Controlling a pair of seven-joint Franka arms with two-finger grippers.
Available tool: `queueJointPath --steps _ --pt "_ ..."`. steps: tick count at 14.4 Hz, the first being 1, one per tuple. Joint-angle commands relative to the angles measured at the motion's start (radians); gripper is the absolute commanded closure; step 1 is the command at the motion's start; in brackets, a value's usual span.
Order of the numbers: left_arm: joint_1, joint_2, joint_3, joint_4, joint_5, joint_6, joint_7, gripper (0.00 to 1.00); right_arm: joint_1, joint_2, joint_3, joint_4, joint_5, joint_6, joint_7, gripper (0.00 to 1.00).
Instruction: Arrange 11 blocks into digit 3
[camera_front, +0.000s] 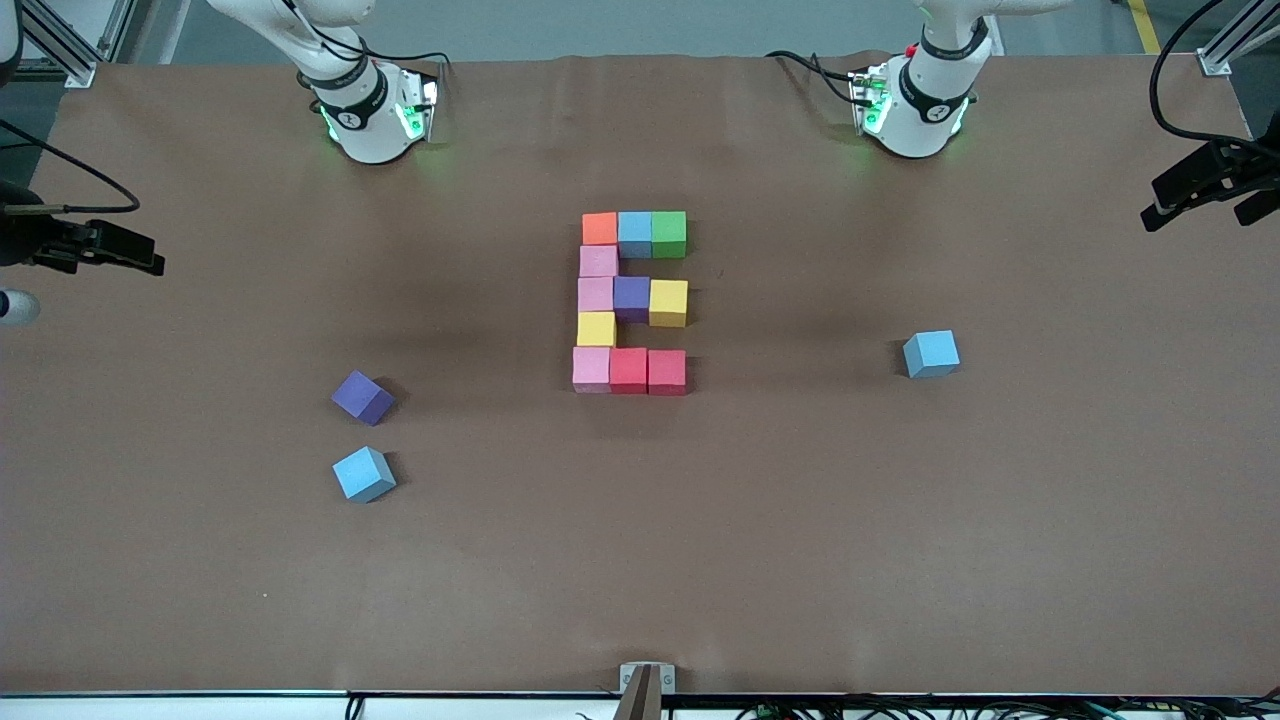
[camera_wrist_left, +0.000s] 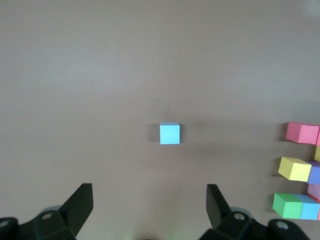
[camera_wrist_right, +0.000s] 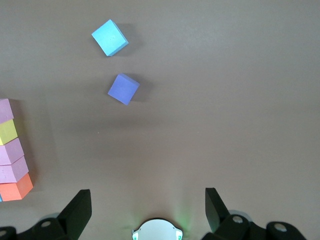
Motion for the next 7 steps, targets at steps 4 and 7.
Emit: queueJointPath --steps 4,7 --pt "-0.003 0.021 0.002 0.003 0.001 0.066 0.040 0.00 0.043 -0.072 -0.061 -0.057 0.031 -0.006 0.002 0.00" --pt "-0.004 0.021 -0.001 0.000 0.012 0.064 0.040 0.00 0.069 -0.126 -0.092 -0.114 0.028 -0.006 -0.001 0.00"
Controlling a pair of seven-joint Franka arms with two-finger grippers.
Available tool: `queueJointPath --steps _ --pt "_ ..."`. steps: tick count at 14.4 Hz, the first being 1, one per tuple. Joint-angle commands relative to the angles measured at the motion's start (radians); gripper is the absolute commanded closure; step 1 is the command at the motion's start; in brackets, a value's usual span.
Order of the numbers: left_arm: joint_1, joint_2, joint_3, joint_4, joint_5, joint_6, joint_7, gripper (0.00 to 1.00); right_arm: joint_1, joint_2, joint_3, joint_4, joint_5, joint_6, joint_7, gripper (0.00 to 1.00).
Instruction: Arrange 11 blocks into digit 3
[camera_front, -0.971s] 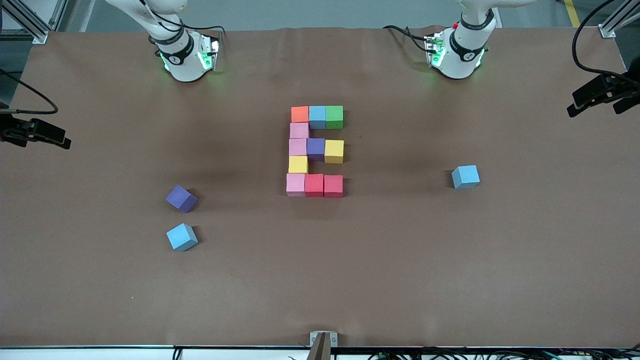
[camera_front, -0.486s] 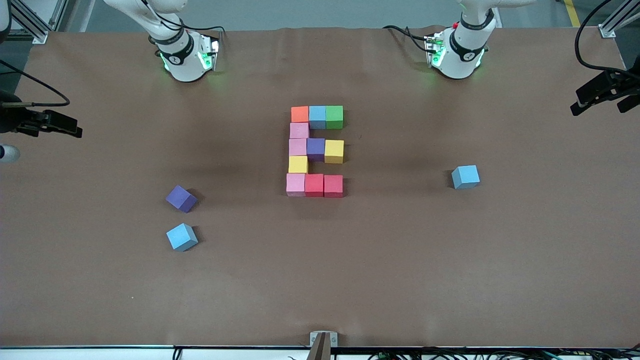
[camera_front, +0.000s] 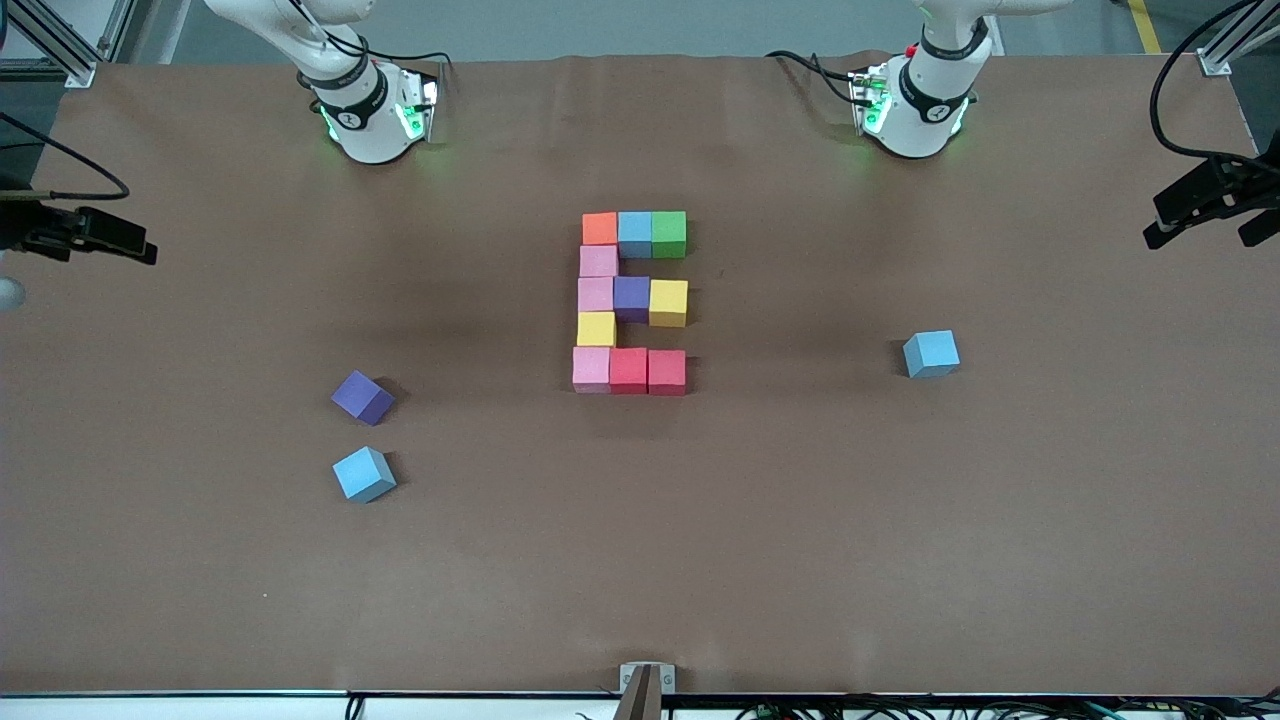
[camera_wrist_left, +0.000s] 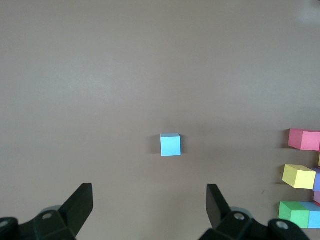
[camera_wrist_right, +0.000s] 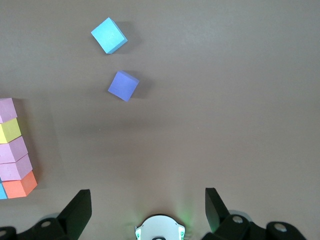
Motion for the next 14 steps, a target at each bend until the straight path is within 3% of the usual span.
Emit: queueJointPath --steps 1,5,14 --pt "-0.003 -0.001 -0.001 0.004 0.013 0.007 0.018 0.00 0.041 -0.088 -0.037 -0.102 0.008 0.009 0.001 0.00" --pt "-0.005 -0.003 -0.002 0.004 0.015 0.007 0.016 0.00 0.035 -0.133 -0.035 -0.092 0.010 -0.016 0.001 0.00" --pt "-0.002 -0.001 -0.002 0.004 0.015 0.007 0.016 0.00 0.025 -0.131 -0.029 -0.092 0.004 0.076 -0.008 0.00"
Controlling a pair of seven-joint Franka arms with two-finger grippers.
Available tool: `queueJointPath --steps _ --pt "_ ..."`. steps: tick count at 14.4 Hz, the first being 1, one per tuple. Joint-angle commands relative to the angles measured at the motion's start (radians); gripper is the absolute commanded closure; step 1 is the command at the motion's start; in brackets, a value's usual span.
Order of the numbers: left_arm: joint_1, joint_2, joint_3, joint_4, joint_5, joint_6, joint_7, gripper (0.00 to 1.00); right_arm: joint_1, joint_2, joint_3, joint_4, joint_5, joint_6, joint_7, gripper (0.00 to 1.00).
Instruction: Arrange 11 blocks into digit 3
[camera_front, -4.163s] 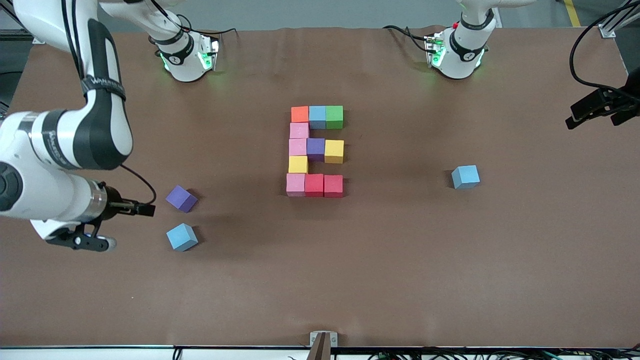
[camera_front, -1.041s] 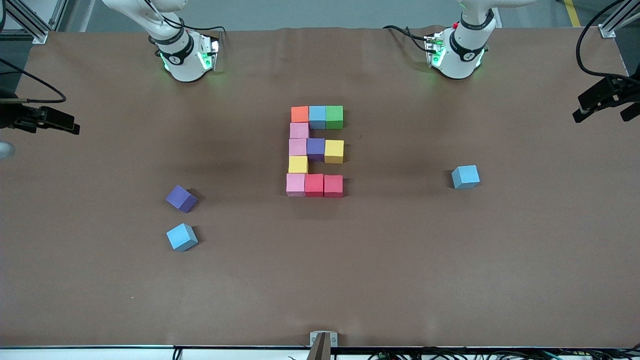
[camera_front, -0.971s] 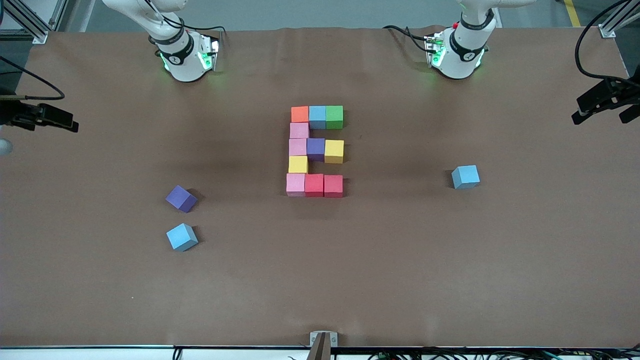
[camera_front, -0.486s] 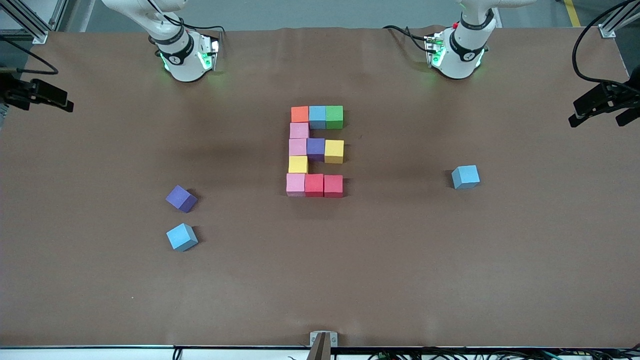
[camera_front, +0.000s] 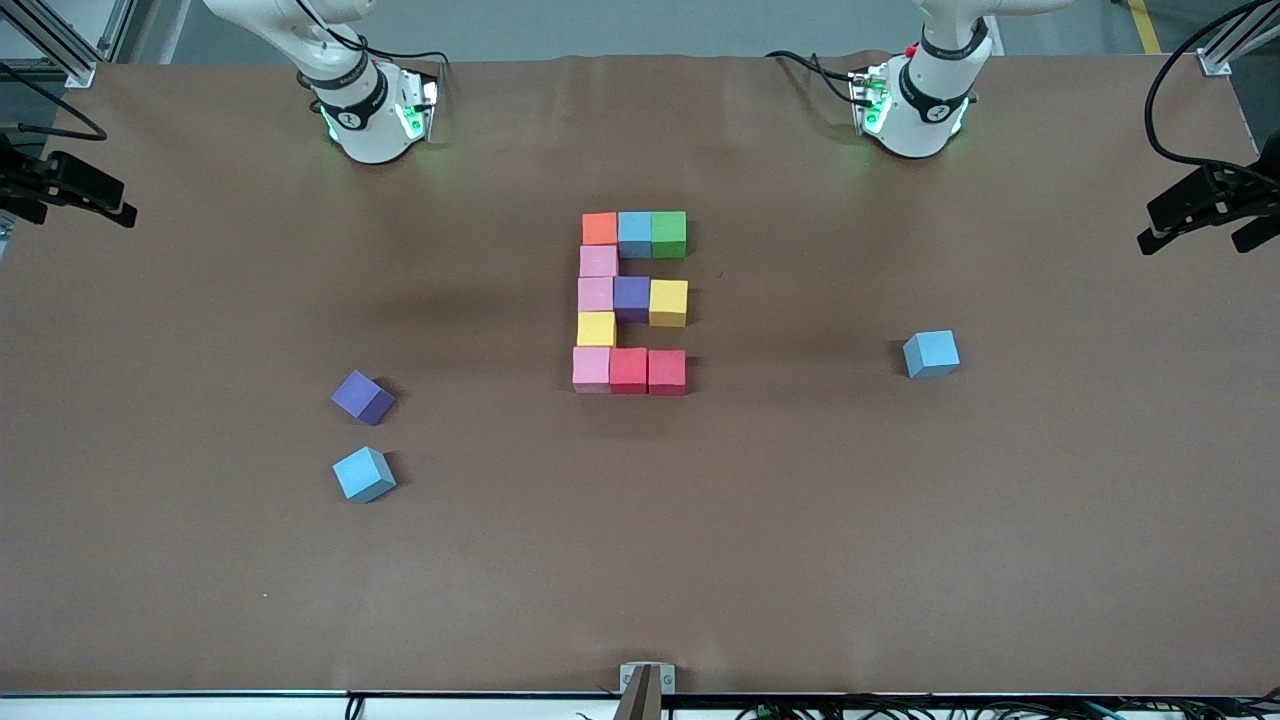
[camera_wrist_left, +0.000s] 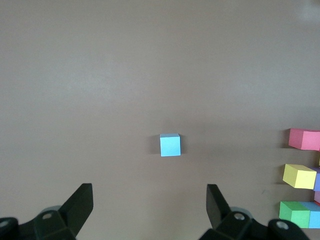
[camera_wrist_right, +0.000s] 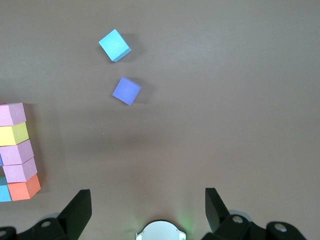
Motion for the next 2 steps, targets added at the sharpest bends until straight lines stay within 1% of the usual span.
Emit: queueJointPath --steps 1,2 --pt "0.000 -0.005 -0.001 0.002 0.014 0.006 0.016 0.00 -0.007 -0.026 -0.003 -0.033 0.001 0.031 -0.008 0.00" --pt "0.000 -0.005 -0.001 0.003 0.014 0.006 0.016 0.00 -0.012 -0.026 0.000 -0.034 0.001 0.031 -0.010 0.00"
